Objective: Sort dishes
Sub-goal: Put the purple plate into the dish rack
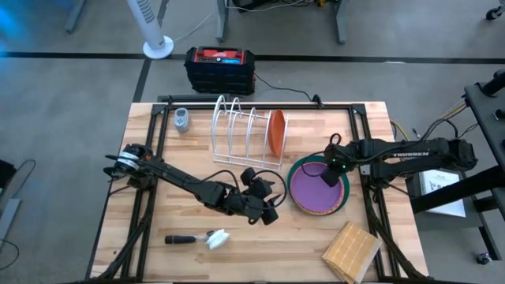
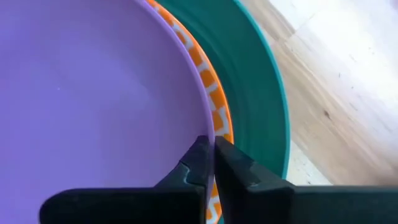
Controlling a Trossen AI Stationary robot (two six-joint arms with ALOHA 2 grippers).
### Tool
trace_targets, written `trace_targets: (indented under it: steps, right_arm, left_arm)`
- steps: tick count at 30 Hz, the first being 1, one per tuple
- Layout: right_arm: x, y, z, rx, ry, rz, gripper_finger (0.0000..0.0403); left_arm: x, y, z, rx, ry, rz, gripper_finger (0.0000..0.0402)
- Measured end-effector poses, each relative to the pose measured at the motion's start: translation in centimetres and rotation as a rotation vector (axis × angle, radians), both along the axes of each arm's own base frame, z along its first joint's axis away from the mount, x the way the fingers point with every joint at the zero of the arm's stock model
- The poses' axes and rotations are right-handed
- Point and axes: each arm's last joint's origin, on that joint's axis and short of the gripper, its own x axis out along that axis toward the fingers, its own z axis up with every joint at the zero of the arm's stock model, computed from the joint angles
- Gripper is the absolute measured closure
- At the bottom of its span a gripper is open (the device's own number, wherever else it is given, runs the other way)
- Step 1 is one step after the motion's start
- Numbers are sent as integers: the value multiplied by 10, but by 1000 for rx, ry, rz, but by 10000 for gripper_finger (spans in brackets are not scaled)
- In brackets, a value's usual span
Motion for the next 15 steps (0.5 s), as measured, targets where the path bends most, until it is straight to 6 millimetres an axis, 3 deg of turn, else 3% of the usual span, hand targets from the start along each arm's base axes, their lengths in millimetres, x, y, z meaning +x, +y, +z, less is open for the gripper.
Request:
trace_targets:
  steps: [15]
  right_arm:
    - [-5,10,55,-124,-242,130,402]
  left_arm:
    - [1,-1,0,-46,-19,-7,199]
